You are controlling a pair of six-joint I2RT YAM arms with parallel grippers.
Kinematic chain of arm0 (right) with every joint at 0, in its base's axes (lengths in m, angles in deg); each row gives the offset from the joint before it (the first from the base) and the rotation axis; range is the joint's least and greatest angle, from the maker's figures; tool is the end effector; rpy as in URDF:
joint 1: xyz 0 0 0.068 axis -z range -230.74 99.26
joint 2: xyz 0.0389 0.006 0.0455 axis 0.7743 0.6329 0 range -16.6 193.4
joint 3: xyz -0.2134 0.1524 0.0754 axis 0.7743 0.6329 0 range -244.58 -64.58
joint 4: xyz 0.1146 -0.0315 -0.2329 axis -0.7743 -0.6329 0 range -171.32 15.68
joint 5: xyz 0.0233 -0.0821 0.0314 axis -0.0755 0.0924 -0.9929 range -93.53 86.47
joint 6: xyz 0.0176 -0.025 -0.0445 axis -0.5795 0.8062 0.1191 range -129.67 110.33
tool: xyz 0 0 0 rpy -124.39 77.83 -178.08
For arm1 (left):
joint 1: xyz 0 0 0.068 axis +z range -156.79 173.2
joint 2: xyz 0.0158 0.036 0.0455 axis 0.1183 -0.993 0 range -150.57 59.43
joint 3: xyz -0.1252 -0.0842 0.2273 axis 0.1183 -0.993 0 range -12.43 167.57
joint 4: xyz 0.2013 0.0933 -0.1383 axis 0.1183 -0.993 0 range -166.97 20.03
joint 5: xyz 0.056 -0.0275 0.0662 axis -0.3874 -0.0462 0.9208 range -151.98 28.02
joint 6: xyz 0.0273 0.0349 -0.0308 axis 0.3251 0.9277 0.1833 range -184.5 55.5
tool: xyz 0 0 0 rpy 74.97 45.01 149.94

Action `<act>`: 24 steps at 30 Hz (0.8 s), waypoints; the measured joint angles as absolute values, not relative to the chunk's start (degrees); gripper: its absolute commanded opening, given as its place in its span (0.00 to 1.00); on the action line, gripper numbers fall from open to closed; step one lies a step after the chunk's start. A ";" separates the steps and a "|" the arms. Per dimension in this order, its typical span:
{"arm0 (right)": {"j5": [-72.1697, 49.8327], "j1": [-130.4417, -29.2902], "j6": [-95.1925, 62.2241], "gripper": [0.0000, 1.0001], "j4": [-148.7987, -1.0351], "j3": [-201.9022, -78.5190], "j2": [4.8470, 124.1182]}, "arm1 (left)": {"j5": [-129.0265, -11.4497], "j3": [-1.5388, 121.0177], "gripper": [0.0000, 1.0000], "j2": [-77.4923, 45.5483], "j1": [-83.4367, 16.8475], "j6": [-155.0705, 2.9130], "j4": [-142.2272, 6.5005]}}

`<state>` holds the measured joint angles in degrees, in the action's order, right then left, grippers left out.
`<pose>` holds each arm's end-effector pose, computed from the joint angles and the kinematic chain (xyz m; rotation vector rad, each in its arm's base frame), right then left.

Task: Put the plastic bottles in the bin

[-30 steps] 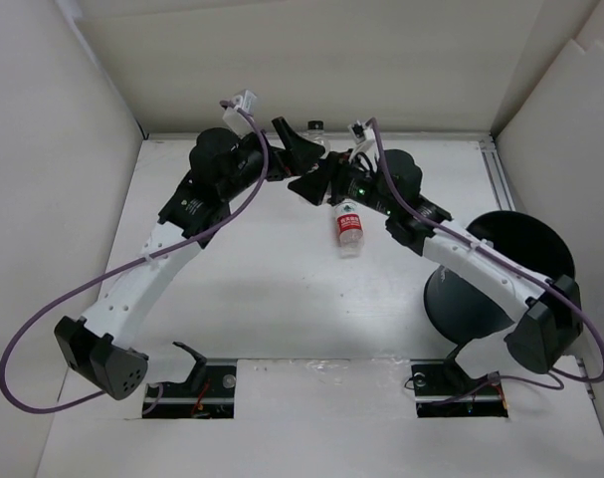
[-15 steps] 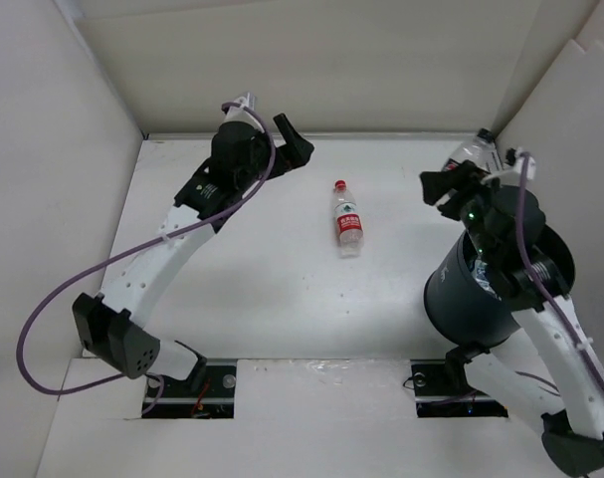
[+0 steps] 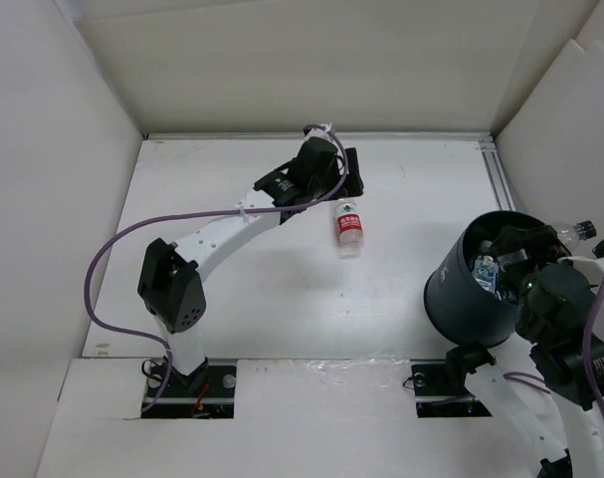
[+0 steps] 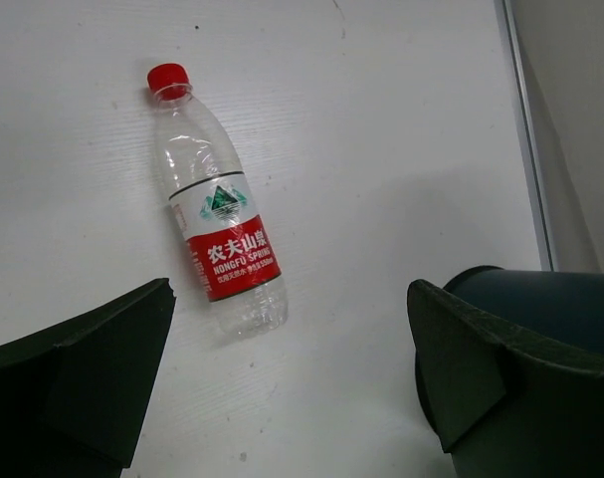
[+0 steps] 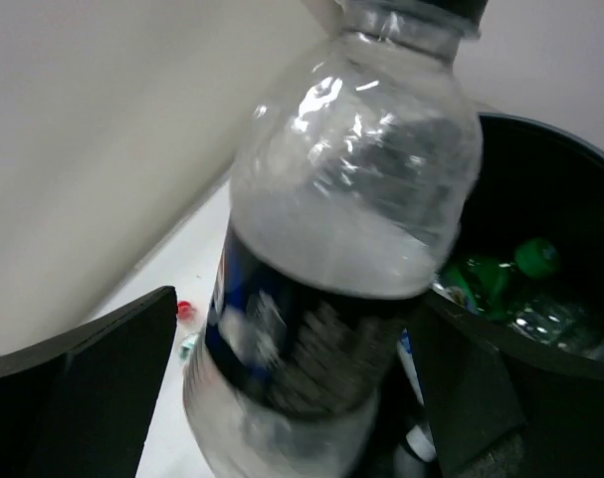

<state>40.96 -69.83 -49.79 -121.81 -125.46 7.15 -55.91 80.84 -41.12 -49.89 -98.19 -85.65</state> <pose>0.0414 -0.0121 0.3977 0.8333 1.4820 0.0907 0.3090 -0.2840 0.3587 0.0964 2.0488 -0.7578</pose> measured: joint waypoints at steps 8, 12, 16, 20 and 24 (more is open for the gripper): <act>45.16 -69.83 -50.79 0.99 -128.08 -127.29 9.84 | -54.64 85.98 1.00 -46.17 -49.23 -100.46 -87.57; 45.66 -69.83 -50.99 0.99 -129.39 -129.04 9.93 | -53.46 90.55 1.00 -51.30 -49.23 -101.45 -90.06; 45.07 -69.83 -50.40 0.99 -129.32 -130.86 8.59 | -52.50 94.29 1.00 -57.23 -49.23 -102.17 -92.88; 40.39 -69.83 -46.05 0.99 -126.68 -130.77 6.03 | -51.23 98.02 1.00 -63.19 -49.23 -103.24 -96.49; 33.73 -69.83 -42.20 0.99 -123.55 -129.63 4.37 | -50.32 103.07 1.00 -68.55 -49.06 -104.25 -99.48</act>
